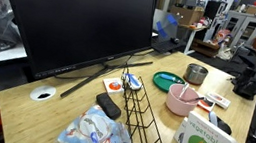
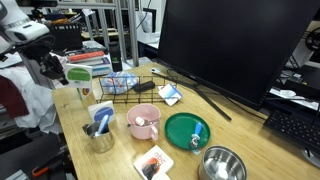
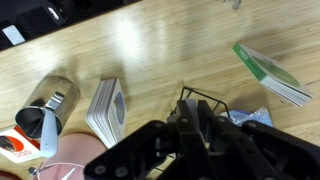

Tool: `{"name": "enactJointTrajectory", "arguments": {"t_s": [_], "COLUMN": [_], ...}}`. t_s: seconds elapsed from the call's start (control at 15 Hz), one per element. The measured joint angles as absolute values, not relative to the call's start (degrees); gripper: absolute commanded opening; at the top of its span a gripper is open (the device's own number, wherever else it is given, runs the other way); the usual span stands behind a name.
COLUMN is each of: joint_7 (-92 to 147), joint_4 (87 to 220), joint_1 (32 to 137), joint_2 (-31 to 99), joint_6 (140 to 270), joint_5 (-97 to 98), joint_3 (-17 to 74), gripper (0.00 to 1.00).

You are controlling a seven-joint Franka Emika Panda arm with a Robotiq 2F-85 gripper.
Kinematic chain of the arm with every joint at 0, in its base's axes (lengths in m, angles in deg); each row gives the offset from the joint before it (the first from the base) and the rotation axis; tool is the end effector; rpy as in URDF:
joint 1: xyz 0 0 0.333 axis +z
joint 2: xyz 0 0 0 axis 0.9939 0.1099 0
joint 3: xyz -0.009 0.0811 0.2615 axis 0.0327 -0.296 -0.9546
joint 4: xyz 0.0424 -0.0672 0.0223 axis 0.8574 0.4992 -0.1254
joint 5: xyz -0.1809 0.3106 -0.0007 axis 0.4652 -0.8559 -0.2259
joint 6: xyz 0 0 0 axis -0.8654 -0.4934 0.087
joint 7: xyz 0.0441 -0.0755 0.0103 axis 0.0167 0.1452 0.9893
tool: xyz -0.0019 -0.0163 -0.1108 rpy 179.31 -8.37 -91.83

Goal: Remove the book with some green from the book rack and put it on the table

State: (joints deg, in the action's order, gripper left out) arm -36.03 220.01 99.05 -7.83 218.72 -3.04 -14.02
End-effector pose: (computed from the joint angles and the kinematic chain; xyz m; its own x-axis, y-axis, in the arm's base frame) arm 0.2414 0.2951 0.3144 0.9156 -0.2659 0.3017 -0.2614 -0.9636 -0.0559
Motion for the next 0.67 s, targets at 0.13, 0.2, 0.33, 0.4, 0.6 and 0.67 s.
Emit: {"name": "enactJointTrajectory", "arguments": {"t_s": [0.13, 0.2, 0.33, 0.4, 0.6, 0.67], "joint_7": [-39.28, -40.76, -43.17, -44.04, -46.26, -46.79], "joint_4": [220.13, 220.29, 220.65, 220.81, 220.88, 220.88], "joint_1": [100.24, 100.72, 101.13, 101.13, 100.29, 99.48], "joint_2": [-7.77, -7.63, -6.93, -6.30, -3.20, -1.83], "joint_6": [216.05, 215.21, 214.52, 214.50, 216.21, 217.85], "joint_5": [-3.15, -3.17, -3.16, -3.15, -2.88, -2.71], "joint_3": [-15.13, -15.65, -16.50, -16.76, -16.81, -16.78], "gripper": [0.04, 0.04, 0.04, 0.04, 0.04, 0.04]}}
